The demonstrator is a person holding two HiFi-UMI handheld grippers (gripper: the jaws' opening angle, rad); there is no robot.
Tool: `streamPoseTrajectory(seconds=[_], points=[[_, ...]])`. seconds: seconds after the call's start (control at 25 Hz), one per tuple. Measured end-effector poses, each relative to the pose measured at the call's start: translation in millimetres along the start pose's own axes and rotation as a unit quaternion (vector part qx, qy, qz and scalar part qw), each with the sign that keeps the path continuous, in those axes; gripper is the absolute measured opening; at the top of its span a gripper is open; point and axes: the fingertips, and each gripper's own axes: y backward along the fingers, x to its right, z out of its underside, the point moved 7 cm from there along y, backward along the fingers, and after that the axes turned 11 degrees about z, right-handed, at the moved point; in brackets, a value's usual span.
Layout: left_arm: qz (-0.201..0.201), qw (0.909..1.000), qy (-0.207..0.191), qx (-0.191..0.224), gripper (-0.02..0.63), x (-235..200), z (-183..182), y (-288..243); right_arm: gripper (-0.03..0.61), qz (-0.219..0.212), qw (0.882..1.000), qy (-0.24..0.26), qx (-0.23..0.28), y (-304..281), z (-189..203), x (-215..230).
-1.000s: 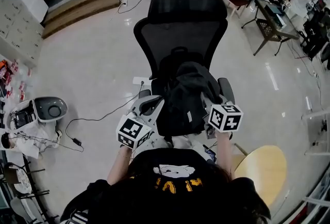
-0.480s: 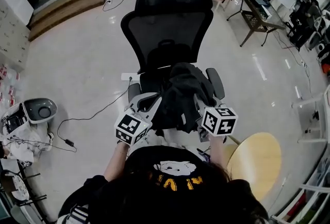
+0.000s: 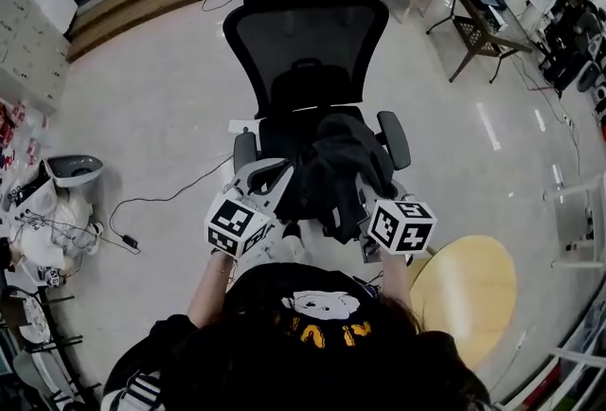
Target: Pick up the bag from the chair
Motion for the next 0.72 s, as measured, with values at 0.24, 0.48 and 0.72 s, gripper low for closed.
streamPoseTrajectory(seconds=[0.24, 0.48, 0.72], points=[[-0.024, 0.9997, 0.000, 0.002, 0.031, 51, 0, 24, 0.054, -0.019, 1.000, 0.007, 0.001, 40, 23, -2], [-0.044, 0.9990, 0.007, -0.007, 0.031, 113, 23, 50, 0.054, -0.037, 0.999, 0.036, -0.005, 75, 60, -1], [-0.059, 0.9980, 0.016, -0.017, 0.031, 163, 30, 53, 0.054, -0.045, 0.998, 0.040, -0.021, 103, 85, 16]])
